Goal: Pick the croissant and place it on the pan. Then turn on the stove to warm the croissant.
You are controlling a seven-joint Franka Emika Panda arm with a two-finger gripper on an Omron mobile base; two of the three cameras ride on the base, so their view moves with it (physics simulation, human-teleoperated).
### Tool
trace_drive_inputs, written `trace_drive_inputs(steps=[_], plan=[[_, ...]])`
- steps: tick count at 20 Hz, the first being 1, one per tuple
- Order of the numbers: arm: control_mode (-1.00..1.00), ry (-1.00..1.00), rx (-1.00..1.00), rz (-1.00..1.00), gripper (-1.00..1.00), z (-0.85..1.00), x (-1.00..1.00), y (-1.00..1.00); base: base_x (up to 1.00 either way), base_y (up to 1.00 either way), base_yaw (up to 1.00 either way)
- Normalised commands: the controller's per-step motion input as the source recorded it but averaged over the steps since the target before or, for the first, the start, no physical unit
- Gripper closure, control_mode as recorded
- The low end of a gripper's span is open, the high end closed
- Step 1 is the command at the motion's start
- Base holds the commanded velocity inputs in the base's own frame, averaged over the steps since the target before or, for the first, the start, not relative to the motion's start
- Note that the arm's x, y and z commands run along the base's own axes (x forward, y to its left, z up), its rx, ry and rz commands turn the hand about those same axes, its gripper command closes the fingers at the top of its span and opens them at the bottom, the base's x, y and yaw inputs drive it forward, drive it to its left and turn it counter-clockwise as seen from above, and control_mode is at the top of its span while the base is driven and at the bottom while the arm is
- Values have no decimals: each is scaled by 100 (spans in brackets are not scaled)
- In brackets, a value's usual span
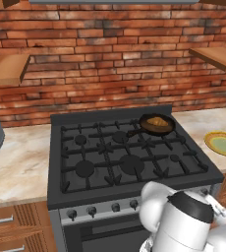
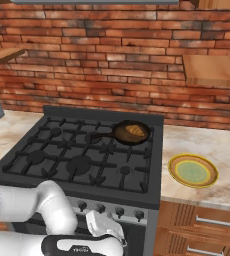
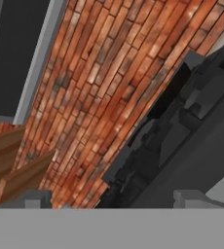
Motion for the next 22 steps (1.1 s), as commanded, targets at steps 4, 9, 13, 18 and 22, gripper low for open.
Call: trace_drive_inputs(steps=[4,9,13,18,22], plan=[[-100,-4,0,0,-100,0,0,-19,0,0,0],[-100,-1,0,0,-100,0,3,0,0,0,0],[-100,0,-1,0,-100,0,0,0,0,0,0],[-100,0,-5,0,-100,0,0,0,0,0,0],[-100,0,-7,0,-100,0,0,0,0,0,0]])
